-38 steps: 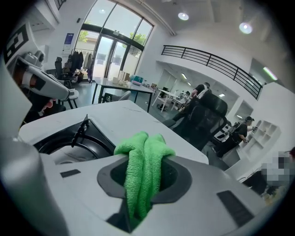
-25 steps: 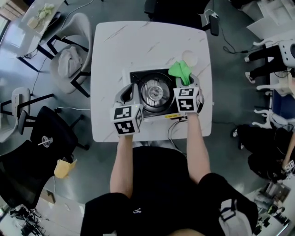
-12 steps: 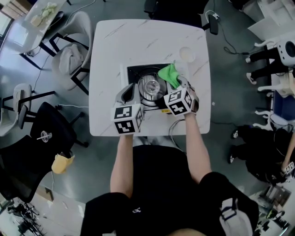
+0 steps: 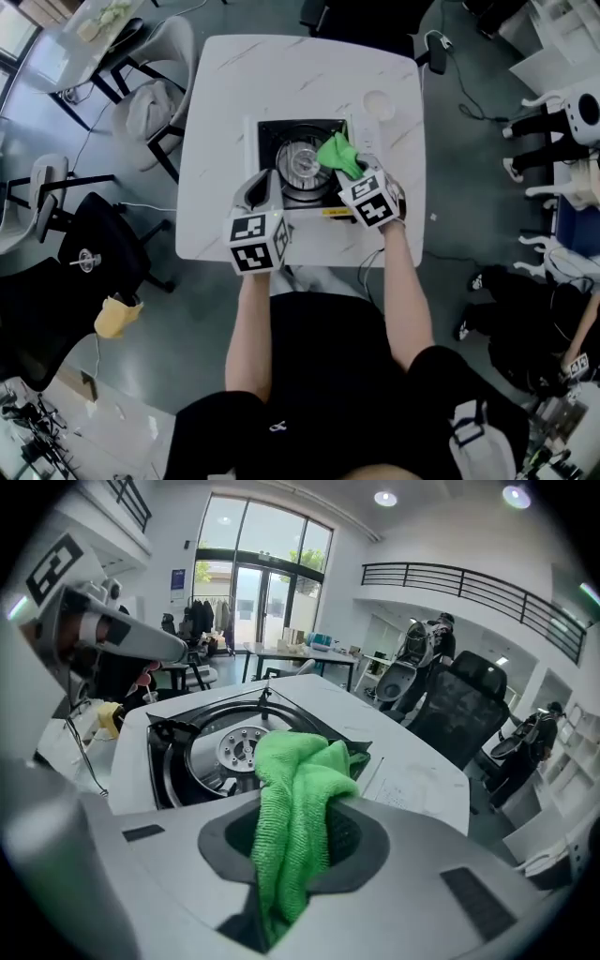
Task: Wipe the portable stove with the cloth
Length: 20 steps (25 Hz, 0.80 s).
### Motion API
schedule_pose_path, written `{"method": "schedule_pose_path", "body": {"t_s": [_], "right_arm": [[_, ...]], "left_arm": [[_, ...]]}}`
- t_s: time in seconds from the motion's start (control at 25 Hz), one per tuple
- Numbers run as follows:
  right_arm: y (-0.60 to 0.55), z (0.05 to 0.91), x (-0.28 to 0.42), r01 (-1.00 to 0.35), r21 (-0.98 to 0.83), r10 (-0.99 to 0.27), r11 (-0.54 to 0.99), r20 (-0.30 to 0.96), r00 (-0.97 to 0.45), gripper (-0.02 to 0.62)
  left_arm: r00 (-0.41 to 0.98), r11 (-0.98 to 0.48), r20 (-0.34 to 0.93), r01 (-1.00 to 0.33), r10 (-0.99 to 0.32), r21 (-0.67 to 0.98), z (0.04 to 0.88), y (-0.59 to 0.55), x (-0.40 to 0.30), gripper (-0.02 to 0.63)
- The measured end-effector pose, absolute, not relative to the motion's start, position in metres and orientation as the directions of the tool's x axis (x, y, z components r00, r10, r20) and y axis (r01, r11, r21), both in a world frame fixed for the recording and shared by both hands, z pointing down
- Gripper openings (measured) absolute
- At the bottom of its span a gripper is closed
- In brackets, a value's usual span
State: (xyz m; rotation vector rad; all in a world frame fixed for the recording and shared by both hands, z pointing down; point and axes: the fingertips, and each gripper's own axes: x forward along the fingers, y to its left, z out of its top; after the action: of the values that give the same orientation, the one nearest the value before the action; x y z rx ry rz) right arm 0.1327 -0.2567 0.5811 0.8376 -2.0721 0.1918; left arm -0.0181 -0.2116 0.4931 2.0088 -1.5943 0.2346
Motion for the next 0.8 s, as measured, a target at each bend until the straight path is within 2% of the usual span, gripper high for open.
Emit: {"method": "schedule_pose_path", "body": {"t_s": [0.2,0.36,0.56,0.8], "right_arm": [[-0.242,0.579,0.135,-0.556,0.059,-0.372,0.829,0.8,-0.47,0.063],[-0.229,0.572,0.136,-0.536,0.004,-0.33,0.844,0.792,-0.513,0.064],[-0.231,0.527,0.127,-0.639,-0.239,-0.389,0.731,0.624,-0.678,0.063],[-0.238,0.438,0.13,-0.657,-0.2,-0.568,0.727,0.364,-0.739,0.063]], "left_arm": [[0.26,-0.125,0.443,-0.942,-0.858,0.311,0.488,-0.193,-0.006,-0.005],[0.246,-0.117,0.424,-0.944,-0.872,0.308,0.481,-0.181,0.002,-0.005],[0.233,-0.107,0.401,-0.944,-0.886,0.313,0.48,-0.174,0.012,-0.005],[0.21,-0.115,0.313,-0.949,-0.926,0.295,0.436,-0.181,0.013,-0.005]]}}
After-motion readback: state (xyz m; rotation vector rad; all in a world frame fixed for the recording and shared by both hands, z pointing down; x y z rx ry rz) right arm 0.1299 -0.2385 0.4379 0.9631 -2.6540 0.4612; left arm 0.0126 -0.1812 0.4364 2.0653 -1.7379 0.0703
